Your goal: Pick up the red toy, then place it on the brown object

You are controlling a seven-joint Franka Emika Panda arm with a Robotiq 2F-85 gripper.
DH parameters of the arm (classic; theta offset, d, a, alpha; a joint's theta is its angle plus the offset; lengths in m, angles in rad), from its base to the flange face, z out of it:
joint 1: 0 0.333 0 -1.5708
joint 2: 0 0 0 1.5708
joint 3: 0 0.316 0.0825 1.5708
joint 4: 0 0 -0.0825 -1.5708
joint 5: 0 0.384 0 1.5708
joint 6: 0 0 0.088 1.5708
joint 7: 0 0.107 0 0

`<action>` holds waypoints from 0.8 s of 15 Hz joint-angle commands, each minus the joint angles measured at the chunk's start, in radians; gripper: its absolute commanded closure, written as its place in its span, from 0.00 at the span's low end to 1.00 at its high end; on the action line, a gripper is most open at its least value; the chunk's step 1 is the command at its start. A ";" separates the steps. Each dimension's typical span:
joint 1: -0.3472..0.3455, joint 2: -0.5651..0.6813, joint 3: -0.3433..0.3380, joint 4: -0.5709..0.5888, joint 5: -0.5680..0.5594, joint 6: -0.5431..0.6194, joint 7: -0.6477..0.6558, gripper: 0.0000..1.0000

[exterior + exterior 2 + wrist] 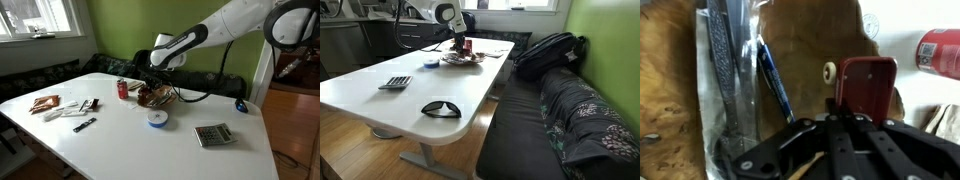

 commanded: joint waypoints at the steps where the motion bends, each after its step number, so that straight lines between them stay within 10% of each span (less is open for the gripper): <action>1: 0.029 0.015 -0.042 0.023 -0.075 -0.038 0.134 0.99; 4: 0.034 0.019 -0.033 0.027 -0.128 -0.073 0.139 0.99; 6: 0.038 0.025 -0.031 0.034 -0.150 -0.112 0.143 0.68; 12: 0.143 -0.102 -0.108 -0.064 -0.278 -0.043 0.144 0.25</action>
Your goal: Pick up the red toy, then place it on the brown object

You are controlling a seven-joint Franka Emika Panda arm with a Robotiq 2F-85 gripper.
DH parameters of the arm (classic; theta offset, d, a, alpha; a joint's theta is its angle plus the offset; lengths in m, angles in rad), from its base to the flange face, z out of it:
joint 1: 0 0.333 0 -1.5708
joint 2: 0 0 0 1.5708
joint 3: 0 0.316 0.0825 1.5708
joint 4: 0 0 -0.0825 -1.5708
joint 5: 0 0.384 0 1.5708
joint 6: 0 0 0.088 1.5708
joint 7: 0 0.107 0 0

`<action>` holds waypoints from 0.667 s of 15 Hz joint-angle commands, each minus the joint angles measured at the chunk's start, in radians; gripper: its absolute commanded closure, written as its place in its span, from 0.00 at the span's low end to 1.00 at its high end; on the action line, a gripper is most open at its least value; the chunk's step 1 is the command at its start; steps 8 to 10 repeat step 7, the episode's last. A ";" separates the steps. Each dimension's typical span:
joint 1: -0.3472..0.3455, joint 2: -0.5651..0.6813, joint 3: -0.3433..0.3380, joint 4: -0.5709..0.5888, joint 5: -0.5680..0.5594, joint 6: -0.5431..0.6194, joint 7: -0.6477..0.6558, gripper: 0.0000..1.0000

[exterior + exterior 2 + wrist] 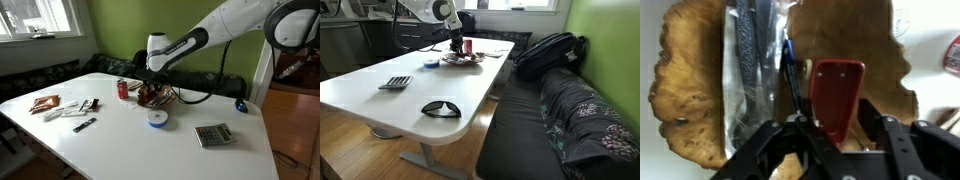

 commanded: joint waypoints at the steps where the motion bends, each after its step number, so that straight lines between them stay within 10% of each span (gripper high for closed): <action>1: 0.101 -0.135 -0.059 -0.106 -0.096 0.063 -0.014 0.18; 4: 0.155 -0.246 -0.008 -0.190 -0.119 0.063 -0.142 0.00; 10: 0.165 -0.199 -0.013 -0.091 -0.096 0.040 -0.125 0.00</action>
